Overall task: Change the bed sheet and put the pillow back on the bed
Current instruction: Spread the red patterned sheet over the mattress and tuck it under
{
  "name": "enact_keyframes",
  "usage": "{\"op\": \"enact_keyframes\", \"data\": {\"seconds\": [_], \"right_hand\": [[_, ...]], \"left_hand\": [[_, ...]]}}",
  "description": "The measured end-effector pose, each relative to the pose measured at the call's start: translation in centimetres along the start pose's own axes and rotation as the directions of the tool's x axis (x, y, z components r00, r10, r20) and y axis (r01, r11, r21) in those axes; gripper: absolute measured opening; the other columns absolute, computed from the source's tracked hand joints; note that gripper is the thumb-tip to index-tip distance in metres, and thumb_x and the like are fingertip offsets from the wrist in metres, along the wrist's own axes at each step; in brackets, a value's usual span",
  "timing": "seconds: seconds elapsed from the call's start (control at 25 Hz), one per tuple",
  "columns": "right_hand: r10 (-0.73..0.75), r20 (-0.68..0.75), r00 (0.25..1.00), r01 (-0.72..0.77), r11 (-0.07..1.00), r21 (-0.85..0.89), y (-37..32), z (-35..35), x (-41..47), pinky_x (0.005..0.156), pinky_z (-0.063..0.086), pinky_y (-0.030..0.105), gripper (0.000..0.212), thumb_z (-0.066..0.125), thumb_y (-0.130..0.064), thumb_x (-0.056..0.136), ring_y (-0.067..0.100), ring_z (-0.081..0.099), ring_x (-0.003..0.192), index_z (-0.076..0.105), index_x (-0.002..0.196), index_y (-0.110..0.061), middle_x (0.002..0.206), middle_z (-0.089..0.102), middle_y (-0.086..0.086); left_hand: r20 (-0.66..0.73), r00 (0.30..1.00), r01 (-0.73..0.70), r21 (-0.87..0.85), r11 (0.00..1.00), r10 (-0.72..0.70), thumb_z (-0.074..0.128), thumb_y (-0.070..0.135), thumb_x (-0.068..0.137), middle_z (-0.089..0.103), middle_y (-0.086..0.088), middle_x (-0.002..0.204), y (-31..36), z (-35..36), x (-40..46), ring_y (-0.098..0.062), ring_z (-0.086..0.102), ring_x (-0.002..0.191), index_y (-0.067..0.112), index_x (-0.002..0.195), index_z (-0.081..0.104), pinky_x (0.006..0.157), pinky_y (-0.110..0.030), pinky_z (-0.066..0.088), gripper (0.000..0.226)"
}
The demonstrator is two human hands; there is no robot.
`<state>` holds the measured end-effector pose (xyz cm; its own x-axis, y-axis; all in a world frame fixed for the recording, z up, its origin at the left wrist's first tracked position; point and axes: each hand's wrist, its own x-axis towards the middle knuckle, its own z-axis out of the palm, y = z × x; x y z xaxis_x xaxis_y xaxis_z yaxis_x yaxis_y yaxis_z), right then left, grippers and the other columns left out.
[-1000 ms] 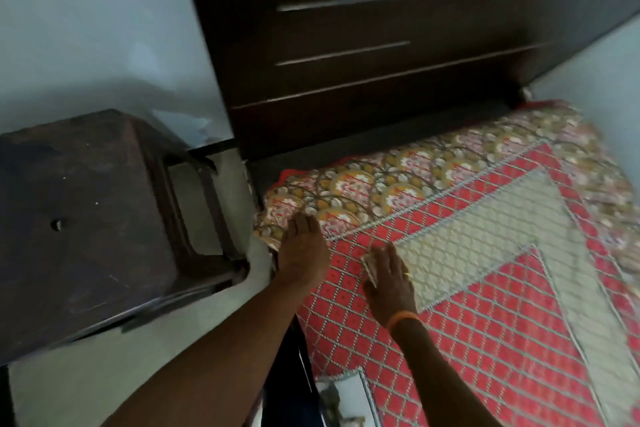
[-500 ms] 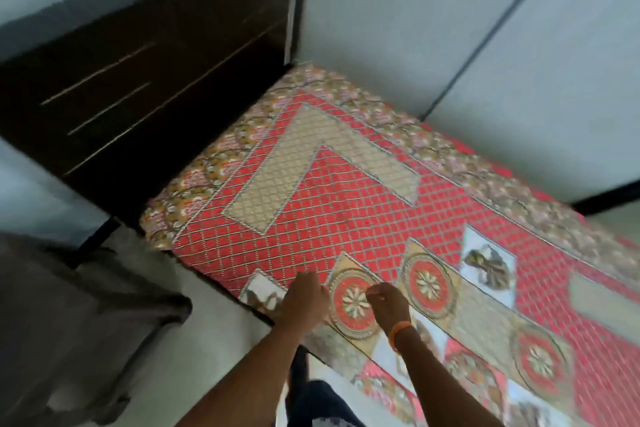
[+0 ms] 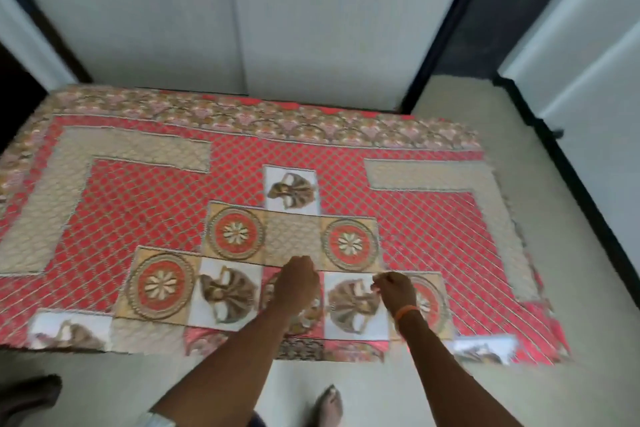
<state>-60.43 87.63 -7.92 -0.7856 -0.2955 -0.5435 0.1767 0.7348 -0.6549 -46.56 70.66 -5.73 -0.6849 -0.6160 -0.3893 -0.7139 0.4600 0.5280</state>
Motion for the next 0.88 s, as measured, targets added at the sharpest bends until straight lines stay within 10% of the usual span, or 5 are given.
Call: {"op": "enact_keyframes", "data": {"seconds": [0.24,0.36,0.6,0.8,0.88], "right_hand": [[0.155,-0.129,0.979,-0.154,0.988,0.013,8.1,-19.4,8.6,0.074,0.047,0.036,0.035,0.064,-0.035,0.078,0.031,0.063,0.079,0.071,0.076,-0.001,0.075,0.065,0.016],[0.222,-0.217,0.951,-0.213,0.975,0.064,13.4,-26.3,15.1,0.085,0.048,0.035,0.026,0.071,-0.018,0.084,0.032,0.065,0.097,0.069,0.102,0.000,0.101,0.069,0.019],[0.297,-0.229,0.927,-0.299,0.954,0.027,27.5,-33.7,29.3,0.109,0.036,0.038,0.075,0.071,-0.035,0.079,0.033,0.045,0.132,0.045,0.141,-0.003,0.144,0.047,0.021],[0.189,-0.034,0.981,-0.186,0.979,0.084,38.3,-37.0,37.1,0.078,0.043,0.028,0.043,0.071,-0.028,0.078,0.017,0.062,0.100,0.063,0.115,-0.008,0.104,0.066,0.002],[0.168,0.202,0.965,-0.214,0.950,0.228,40.9,-37.3,37.9,0.085,0.048,0.029,0.031,0.078,-0.008,0.078,0.008,0.065,0.096,0.065,0.104,-0.019,0.101,0.069,-0.009]], "left_hand": [[0.196,0.923,-0.356,0.108,0.928,0.331,0.045,0.017,0.097,0.055,-0.009,0.115,20.6,13.4,3.1,-0.028,0.055,0.108,0.009,0.116,0.054,0.086,-0.040,0.049,0.022],[0.311,0.850,-0.497,0.202,0.844,0.426,0.047,0.005,0.093,0.054,-0.010,0.119,29.3,20.5,7.6,-0.030,0.054,0.110,0.008,0.124,0.051,0.086,-0.042,0.049,0.032],[0.495,0.680,-0.710,0.262,0.653,0.541,0.056,0.004,0.087,0.054,-0.012,0.127,44.0,39.8,17.6,-0.031,0.050,0.121,0.007,0.127,0.052,0.100,-0.042,0.045,0.040],[0.812,0.360,-0.932,0.328,0.152,0.459,0.054,0.026,0.089,0.069,0.001,0.109,50.1,54.5,22.9,-0.023,0.056,0.117,0.018,0.100,0.070,0.102,-0.038,0.034,0.022],[0.832,0.357,-0.931,0.353,0.092,0.424,0.050,0.026,0.092,0.072,0.004,0.095,50.6,57.2,24.0,-0.019,0.063,0.101,0.018,0.090,0.073,0.100,-0.036,0.033,0.024]]}}
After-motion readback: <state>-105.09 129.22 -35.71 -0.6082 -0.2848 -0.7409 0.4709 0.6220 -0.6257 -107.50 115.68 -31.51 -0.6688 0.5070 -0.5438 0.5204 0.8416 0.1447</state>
